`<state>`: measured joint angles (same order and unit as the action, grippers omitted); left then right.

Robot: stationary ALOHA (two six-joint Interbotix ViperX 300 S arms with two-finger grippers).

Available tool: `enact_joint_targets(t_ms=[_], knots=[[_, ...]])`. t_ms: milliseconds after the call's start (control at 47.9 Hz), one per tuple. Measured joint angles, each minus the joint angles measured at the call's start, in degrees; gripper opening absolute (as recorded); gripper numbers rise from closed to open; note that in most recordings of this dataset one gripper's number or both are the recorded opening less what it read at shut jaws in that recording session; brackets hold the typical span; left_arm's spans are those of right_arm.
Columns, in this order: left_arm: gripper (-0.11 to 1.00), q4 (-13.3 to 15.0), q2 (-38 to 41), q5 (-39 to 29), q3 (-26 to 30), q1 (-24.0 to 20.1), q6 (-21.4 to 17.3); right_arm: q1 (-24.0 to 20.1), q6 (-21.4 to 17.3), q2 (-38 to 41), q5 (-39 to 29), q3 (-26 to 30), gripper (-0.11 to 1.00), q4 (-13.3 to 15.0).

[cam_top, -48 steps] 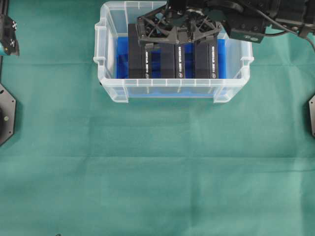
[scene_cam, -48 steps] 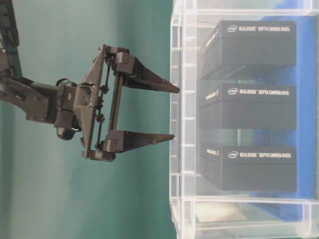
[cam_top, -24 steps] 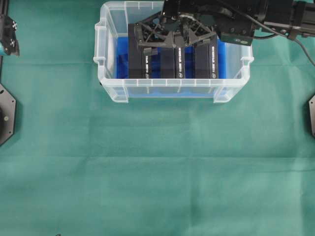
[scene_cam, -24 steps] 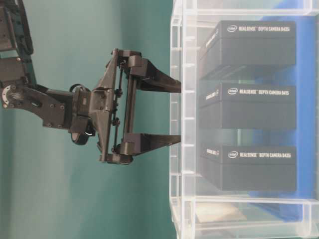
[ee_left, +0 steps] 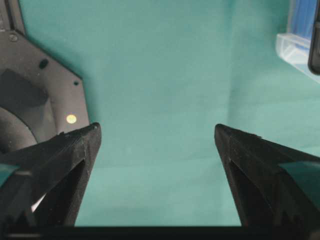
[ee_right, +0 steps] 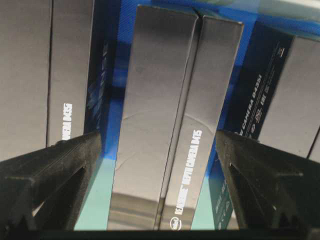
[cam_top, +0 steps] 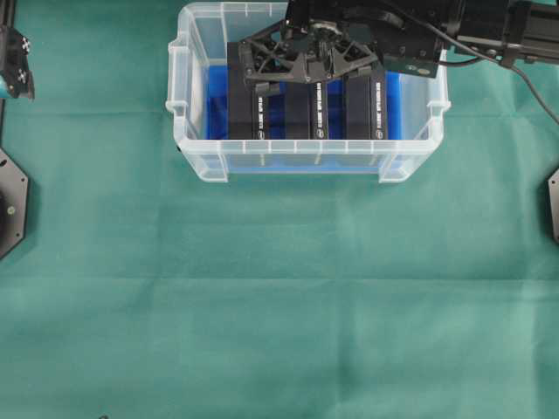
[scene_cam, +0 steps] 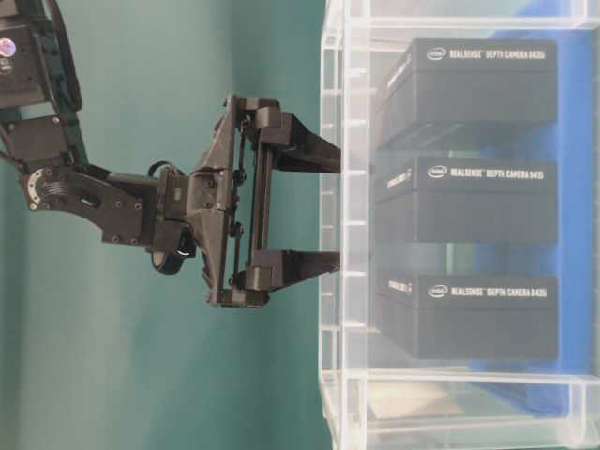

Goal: Take out the box from the case.
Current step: 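Lower the right gripper around the middle box and close on it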

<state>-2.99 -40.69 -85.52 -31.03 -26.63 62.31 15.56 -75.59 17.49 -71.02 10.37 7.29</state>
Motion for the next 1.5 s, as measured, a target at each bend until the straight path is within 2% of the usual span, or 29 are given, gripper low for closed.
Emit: enact_joint_targets(t_ms=[877,1378,1504], knots=[[0.97,-0.1,0.0,0.1,0.0,-0.2,-0.1,0.4,-0.1,0.1,4.8,-5.2,0.94,-0.3],[0.97,-0.1,0.0,0.1,0.0,-0.2,-0.1,0.4,-0.3,2.2,6.9,-5.4,0.94,-0.4],[0.97,-0.1,0.0,0.1,0.0,-0.2,-0.1,0.4,-0.4,2.2,6.9,-5.4,0.9,-0.4]])
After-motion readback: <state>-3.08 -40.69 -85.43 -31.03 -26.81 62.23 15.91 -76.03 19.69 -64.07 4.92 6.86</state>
